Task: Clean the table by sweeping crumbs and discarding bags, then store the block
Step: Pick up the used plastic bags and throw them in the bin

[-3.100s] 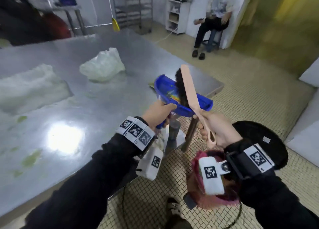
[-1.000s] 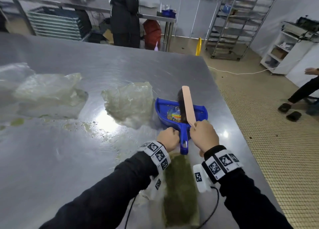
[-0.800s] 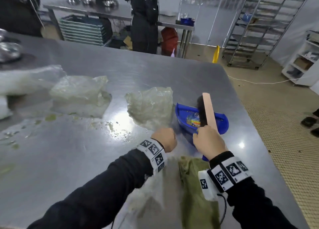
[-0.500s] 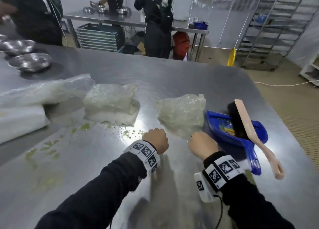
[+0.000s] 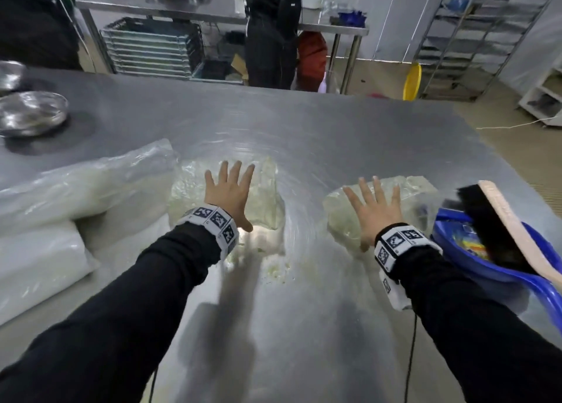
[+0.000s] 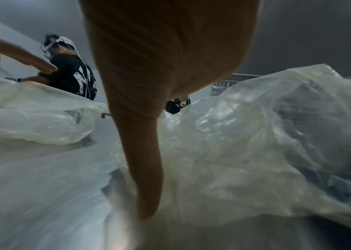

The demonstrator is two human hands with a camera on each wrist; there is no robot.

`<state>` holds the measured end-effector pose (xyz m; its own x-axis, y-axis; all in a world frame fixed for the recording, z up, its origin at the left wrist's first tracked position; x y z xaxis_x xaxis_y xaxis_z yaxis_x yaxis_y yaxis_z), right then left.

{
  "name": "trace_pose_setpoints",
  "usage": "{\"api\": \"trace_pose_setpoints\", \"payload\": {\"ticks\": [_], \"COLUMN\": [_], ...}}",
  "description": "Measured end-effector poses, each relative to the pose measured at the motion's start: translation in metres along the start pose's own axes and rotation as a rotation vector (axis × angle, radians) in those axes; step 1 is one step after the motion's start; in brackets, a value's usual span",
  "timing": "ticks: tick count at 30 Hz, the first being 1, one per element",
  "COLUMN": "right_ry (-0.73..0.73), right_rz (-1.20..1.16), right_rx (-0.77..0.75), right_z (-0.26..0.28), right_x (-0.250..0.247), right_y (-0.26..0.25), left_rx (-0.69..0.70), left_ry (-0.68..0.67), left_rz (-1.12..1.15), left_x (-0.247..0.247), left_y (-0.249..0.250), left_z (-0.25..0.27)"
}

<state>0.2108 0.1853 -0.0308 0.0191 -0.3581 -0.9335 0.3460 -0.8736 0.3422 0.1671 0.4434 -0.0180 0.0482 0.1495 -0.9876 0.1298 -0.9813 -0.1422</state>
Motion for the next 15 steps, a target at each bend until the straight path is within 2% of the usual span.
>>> {"api": "trace_pose_setpoints", "payload": {"ticks": [5, 10, 12, 15], "right_ry": [-0.107, -0.103, -0.081, -0.020], "right_rz": [-0.085, -0.165, -0.178, -0.195], "right_rx": [0.063, 0.072, 0.073, 0.070], "right_z": [-0.031, -0.042, -0.042, -0.039], "right_x": [0.026, 0.036, 0.035, 0.030], "right_y": [0.008, 0.002, 0.002, 0.004], "left_rx": [0.043, -0.040, -0.045, -0.016], "left_ry": [-0.207, -0.334, -0.318, -0.217], "left_rz": [0.060, 0.344, 0.302, 0.215], "left_x": [0.029, 0.066, 0.076, 0.075], "left_y": [-0.026, -0.034, -0.036, -0.037], "left_z": [-0.044, -0.062, -0.065, -0.069]}}
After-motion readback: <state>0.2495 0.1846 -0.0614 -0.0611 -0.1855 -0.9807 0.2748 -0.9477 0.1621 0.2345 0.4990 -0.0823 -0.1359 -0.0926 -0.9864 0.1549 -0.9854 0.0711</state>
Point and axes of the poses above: each hand's wrist, its own z-axis away from the middle knuckle, its own x-axis out of the palm, y = z × x, the point moved 10 cm from there along -z, towards the middle knuckle, and after that the axes turned 10 degrees about y, right-handed, at the moved point
